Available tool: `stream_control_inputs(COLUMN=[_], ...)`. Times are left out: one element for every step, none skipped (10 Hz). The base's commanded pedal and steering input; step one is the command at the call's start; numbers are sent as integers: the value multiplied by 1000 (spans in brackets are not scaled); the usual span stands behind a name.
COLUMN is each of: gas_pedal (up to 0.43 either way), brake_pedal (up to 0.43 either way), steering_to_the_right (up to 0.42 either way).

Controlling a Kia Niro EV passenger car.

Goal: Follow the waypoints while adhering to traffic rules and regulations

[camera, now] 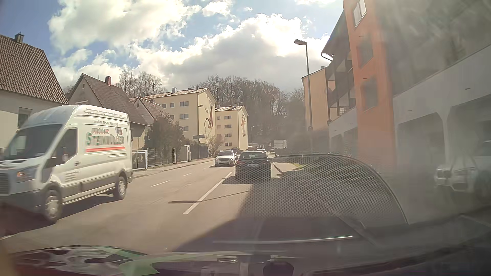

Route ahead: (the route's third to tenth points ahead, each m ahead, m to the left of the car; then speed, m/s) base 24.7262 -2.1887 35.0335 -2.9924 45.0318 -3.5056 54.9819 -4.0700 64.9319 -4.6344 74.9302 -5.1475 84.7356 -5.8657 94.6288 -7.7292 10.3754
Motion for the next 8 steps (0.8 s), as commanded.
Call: stream_control_inputs(gas_pedal=[220, 220, 209, 177, 177, 177, 189, 189], brake_pedal=[0, 0, 0, 0, 0, 0, 0, 0], steering_to_the_right=[-1, 2, 4, 3, 2, 1, -1, -5])
